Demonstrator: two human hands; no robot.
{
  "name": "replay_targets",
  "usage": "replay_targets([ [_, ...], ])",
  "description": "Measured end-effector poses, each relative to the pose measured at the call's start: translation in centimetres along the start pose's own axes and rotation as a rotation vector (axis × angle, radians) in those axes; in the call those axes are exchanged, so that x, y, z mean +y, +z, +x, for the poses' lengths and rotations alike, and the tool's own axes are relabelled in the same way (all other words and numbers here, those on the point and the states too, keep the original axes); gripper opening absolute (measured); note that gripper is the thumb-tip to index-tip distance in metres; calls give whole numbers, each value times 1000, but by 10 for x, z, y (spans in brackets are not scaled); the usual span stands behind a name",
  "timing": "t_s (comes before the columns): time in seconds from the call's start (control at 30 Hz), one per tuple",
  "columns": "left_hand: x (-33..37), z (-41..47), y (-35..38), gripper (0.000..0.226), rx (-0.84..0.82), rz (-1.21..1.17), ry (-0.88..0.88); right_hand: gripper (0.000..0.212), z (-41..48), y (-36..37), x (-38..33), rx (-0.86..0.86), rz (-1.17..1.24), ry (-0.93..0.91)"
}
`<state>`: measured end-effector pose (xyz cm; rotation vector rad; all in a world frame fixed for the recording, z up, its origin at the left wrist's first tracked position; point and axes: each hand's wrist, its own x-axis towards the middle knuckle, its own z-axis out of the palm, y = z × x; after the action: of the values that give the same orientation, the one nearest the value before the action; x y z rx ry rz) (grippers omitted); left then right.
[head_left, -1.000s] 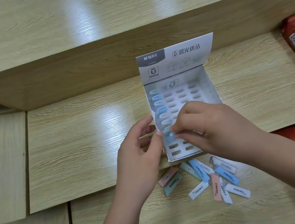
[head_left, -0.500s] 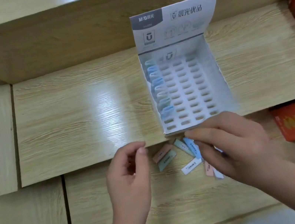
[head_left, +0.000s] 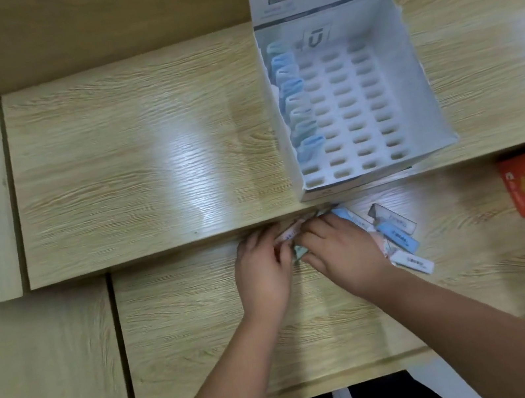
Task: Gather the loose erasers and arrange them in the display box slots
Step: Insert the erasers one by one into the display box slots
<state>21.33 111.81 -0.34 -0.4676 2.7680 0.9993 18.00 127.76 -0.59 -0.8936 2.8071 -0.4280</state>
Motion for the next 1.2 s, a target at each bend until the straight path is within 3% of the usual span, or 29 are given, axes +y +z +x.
replay_targets([
  [0.1, 4, 5, 3, 32, 3, 80, -1, 33, 3, -4, 4, -39, -62, -2],
  [0.27, 10, 4, -3, 15, -55, 41, -44, 25, 3, -19, 1, -185, -116, 85],
  [0.4, 5, -2, -20, 16, -78, -83, -77, 14, -5, -41, 1, -298, 154, 178],
  [0.53, 18, -18, -58, 4, -39, -204, 40, 42, -17, -92, -5, -214, 389, 203],
  [0.63, 41, -21, -100, 16, 61, -279, 112, 49, -19, -145, -14, -118, 487, 162],
  [0.8, 97, -6, -158, 15, 229, -576, 171, 40, 1, -220, -27, 164, 717, 126],
  [0.93, 132, 13, -166, 12, 163, -674, 216, 26, 34, -241, -21, 334, 720, 66],
  [1.07, 144, 23, -165, 20, 136, -741, 204, 32, 54, -232, -11, 315, 654, 80],
  [1.2, 140, 21, -162, 23, 199, -732, 157, 23, 55, -214, -4, 233, 597, 88],
])
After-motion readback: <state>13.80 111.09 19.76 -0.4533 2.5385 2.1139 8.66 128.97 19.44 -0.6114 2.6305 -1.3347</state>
